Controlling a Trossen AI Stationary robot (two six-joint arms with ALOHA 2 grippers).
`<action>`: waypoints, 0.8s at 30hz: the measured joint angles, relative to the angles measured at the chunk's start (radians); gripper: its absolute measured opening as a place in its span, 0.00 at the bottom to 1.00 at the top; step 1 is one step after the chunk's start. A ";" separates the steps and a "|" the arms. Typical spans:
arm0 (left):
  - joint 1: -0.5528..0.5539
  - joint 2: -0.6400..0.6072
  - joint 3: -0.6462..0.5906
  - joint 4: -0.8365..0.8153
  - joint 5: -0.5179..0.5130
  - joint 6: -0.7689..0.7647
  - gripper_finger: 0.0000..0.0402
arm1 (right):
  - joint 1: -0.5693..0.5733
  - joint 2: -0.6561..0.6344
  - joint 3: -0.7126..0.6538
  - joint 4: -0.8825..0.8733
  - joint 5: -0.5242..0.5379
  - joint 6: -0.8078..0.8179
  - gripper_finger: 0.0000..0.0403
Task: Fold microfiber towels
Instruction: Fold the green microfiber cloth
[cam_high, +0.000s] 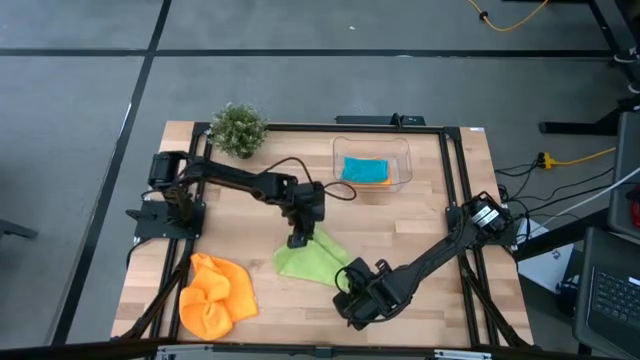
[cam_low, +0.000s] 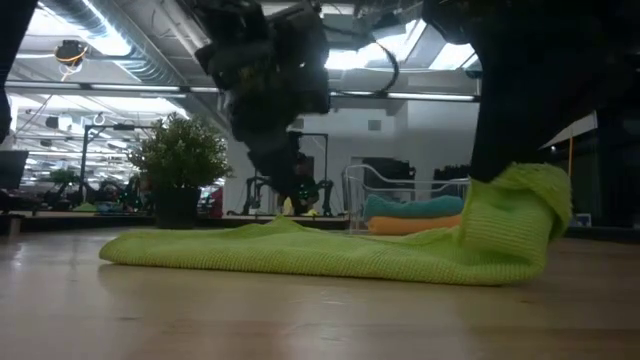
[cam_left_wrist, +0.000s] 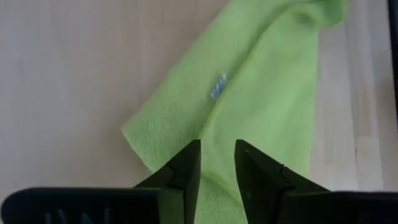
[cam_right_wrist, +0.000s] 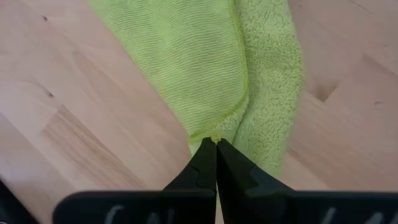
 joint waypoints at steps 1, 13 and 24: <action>0.001 0.008 -0.002 -0.001 0.000 -0.009 0.23 | 0.000 0.000 0.000 0.003 0.000 0.000 0.00; 0.003 0.035 0.000 0.013 -0.003 -0.026 0.41 | 0.000 0.000 0.000 0.007 0.000 -0.003 0.00; -0.041 0.087 0.000 0.006 0.015 -0.003 0.45 | 0.000 0.000 0.000 0.004 -0.001 -0.004 0.00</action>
